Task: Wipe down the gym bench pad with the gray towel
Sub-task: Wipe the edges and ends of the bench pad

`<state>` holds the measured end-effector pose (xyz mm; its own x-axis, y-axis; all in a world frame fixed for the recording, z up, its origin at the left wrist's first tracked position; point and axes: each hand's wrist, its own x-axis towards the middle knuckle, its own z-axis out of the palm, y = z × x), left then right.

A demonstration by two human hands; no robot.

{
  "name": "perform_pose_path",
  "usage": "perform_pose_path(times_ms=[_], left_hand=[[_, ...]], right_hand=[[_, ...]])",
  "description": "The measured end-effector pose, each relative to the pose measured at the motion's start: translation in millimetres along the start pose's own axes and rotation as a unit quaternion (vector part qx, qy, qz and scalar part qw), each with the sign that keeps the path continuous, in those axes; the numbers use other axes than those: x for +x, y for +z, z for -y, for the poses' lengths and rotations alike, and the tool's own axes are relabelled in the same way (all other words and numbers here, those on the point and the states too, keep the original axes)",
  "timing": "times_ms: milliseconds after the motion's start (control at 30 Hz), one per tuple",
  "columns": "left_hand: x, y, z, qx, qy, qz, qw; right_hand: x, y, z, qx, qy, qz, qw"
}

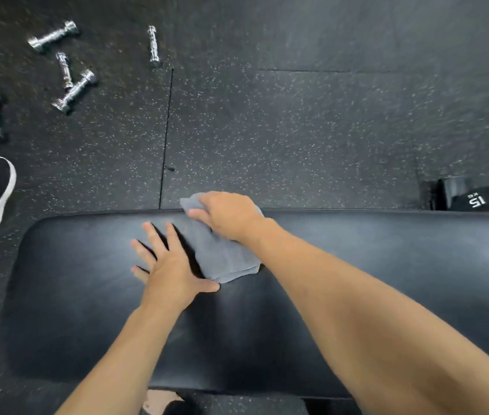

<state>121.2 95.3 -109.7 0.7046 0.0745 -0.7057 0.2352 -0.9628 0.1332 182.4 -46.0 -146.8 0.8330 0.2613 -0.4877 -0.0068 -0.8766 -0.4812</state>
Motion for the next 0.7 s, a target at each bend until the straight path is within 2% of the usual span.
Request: perform_pose_path(times_ms=[100, 233, 333, 400, 500, 700], left_hand=[[-3, 7, -42, 0.018, 0.019, 0.018, 1.0], [-12, 41, -131, 0.048, 0.117, 0.069, 0.99], [-18, 69, -177, 0.076, 0.137, 0.097, 0.983], [-16, 79, -184, 0.092, 0.114, 0.082, 0.986], [-12, 84, -182, 0.1, 0.108, 0.06, 0.987], [-12, 88, -185, 0.115, 0.094, 0.033, 0.988]], right_hand=[[-47, -19, -83, -0.007, 0.063, -0.024, 0.998], [-142, -52, -216, -0.021, 0.161, -0.06, 0.985], [-190, -73, -273, -0.007, 0.207, -0.091, 0.974], [-193, -71, -281, -0.008, 0.199, -0.1, 0.975], [-176, -59, -258, -0.048, 0.186, -0.111, 0.975], [-111, -39, -162, -0.041, 0.05, -0.071, 0.995]])
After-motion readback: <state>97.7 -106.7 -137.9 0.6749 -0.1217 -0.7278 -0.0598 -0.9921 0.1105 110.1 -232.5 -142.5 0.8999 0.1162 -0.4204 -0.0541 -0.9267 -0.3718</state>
